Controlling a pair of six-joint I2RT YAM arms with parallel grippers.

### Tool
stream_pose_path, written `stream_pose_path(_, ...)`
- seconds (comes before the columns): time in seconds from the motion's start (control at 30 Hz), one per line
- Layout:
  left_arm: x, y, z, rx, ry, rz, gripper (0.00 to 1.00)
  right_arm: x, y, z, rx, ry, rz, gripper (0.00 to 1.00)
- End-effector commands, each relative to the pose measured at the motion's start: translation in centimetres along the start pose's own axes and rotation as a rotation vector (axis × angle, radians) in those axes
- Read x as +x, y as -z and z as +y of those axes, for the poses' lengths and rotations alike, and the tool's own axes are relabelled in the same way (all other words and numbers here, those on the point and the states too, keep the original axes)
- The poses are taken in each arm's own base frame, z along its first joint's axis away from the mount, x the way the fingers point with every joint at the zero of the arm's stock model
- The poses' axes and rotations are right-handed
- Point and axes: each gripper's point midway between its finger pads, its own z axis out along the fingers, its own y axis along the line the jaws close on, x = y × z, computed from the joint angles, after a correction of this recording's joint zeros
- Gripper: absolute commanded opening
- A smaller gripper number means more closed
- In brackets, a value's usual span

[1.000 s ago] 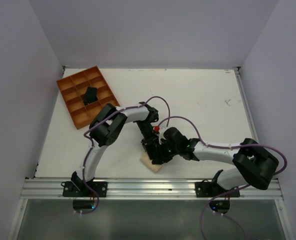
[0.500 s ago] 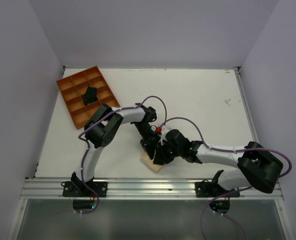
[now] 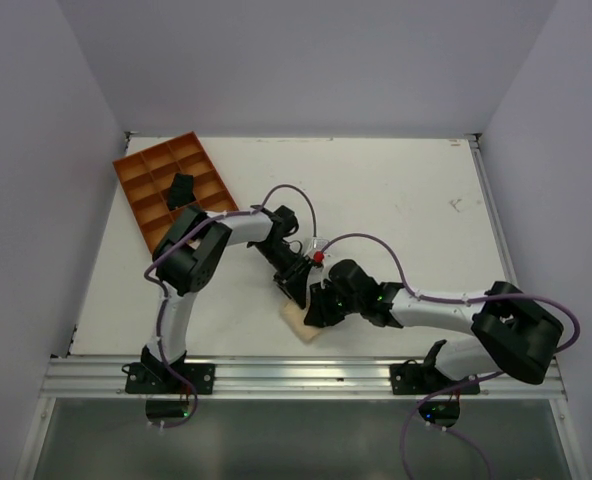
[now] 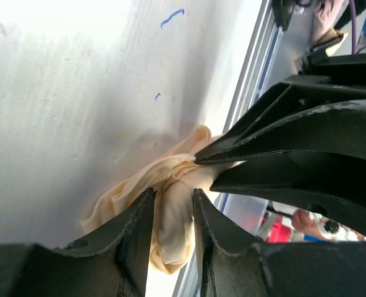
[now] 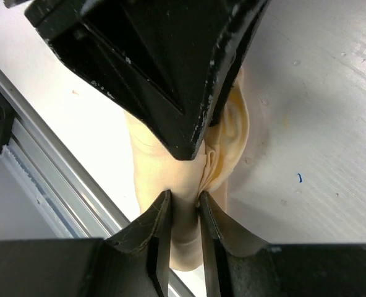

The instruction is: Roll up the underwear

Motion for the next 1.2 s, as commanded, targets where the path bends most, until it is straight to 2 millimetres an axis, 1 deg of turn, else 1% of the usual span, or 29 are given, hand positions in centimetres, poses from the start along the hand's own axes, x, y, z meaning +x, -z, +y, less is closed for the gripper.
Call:
stream_pose_path(0.0,-4.1,1.4,1.4,-0.071,-0.177,-0.176,0.34,6.5,0.3,-2.4,0.085,-0.055,0.218,0.00)
stream_pose_path(0.13,-3.7,1.5,1.2,-0.071,-0.162,-0.164,0.33,6.6,0.0,-2.6,0.099,-0.064,0.233,0.00)
stream_pose_path(0.23,-4.4,2.8,1.7,-0.139,-0.160,-0.167,0.33,6.6,0.2,-2.7,0.106,-0.074,0.224,0.00)
stream_pose_path(0.3,-6.2,4.4,2.6,-0.209,-0.162,-0.224,0.32,6.2,0.2,-2.4,0.095,-0.081,0.207,0.00)
stream_pose_path(0.33,-7.2,5.1,2.4,-0.232,-0.135,-0.259,0.32,6.4,0.3,-2.5,0.099,-0.089,0.206,0.00)
stream_pose_path(0.37,-8.0,6.0,2.9,-0.283,-0.118,-0.290,0.32,6.6,0.3,-2.6,0.101,-0.091,0.208,0.00)
stream_pose_path(0.4,-9.7,7.0,2.5,-0.303,-0.131,-0.347,0.32,6.5,0.3,-2.6,0.103,-0.092,0.205,0.00)
stream_pose_path(0.43,-10.5,7.7,2.2,-0.317,-0.105,-0.382,0.32,6.6,0.4,-2.6,0.105,-0.093,0.207,0.00)
stream_pose_path(0.47,-11.4,8.7,2.8,-0.377,-0.085,-0.419,0.31,6.4,0.4,-2.7,0.108,-0.092,0.205,0.00)
stream_pose_path(0.5,-12.8,9.8,2.6,-0.398,-0.058,-0.482,0.31,6.4,0.4,-2.6,0.106,-0.090,0.202,0.00)
stream_pose_path(0.53,-13.5,10.7,2.1,-0.413,-0.061,-0.520,0.30,6.1,0.4,-2.5,0.103,-0.083,0.196,0.00)
stream_pose_path(0.57,-14.3,12.1,2.1,-0.429,-0.055,-0.563,0.30,5.9,0.4,-2.4,0.106,-0.078,0.190,0.00)
stream_pose_path(0.6,-14.9,13.7,2.6,-0.516,-0.007,-0.619,0.30,5.8,0.5,-2.4,0.110,-0.076,0.194,0.00)
stream_pose_path(0.63,-15.9,15.6,2.4,-0.576,0.010,-0.668,0.28,5.3,0.5,-2.1,0.104,-0.070,0.186,0.00)
stream_pose_path(0.67,-16.2,17.2,3.0,-0.645,0.031,-0.701,0.27,5.1,0.5,-1.9,0.100,-0.069,0.185,0.00)
stream_pose_path(0.7,-16.3,18.4,2.6,-0.675,0.043,-0.727,0.24,5.0,0.4,-2.0,0.103,-0.070,0.185,0.00)
stream_pose_path(0.73,-17.0,20.6,1.6,-0.733,0.026,-0.796,0.18,4.8,0.3,-1.9,0.102,-0.069,0.181,0.00)
stream_pose_path(0.77,-16.7,20.6,2.1,-0.753,0.039,-0.794,0.18,4.7,0.3,-1.8,0.102,-0.069,0.180,0.00)
stream_pose_path(0.8,-17.2,22.3,0.3,-0.768,-0.005,-0.868,0.16,4.7,0.3,-1.8,0.102,-0.070,0.177,0.00)
stream_pose_path(0.83,-16.7,22.6,0.4,-0.788,0.008,-0.895,0.13,4.6,0.3,-1.8,0.104,-0.071,0.174,0.00)
stream_pose_path(0.87,-16.4,24.0,0.6,-0.845,0.042,-0.952,0.06,4.5,0.4,-1.7,0.100,-0.069,0.169,0.00)
stream_pose_path(0.9,-16.6,25.8,-1.4,-0.827,0.057,-1.063,0.00,4.3,0.4,-1.6,0.099,-0.068,0.164,0.00)
stream_pose_path(0.93,-16.5,26.6,-2.3,-0.809,0.052,-1.116,0.00,4.2,0.4,-1.6,0.101,-0.065,0.163,0.00)
stream_pose_path(0.97,-16.3,25.6,-2.4,-0.711,-0.017,-1.143,0.00,4.2,0.4,-1.6,0.103,-0.063,0.165,0.00)
stream_pose_path(1.0,-15.9,26.5,-4.3,-0.653,-0.046,-1.197,0.00,4.0,0.4,-1.8,0.113,-0.055,0.158,0.00)
stream_pose_path(1.07,-14.6,26.6,-4.1,-0.511,-0.068,-1.231,0.00,4.0,0.6,-2.2,0.141,-0.049,0.163,0.00)
stream_pose_path(1.1,-14.1,26.3,-4.0,-0.420,0.007,-1.239,0.00,3.7,0.6,-2.4,0.154,-0.049,0.158,0.00)
stream_pose_path(1.13,-13.6,26.3,-3.6,-0.372,0.037,-1.225,0.00,3.2,0.6,-2.6,0.168,-0.045,0.145,0.00)
stream_pose_path(1.17,-12.9,25.5,-3.8,-0.297,0.053,-1.146,0.00,3.2,0.6,-2.9,0.177,-0.047,0.150,0.00)
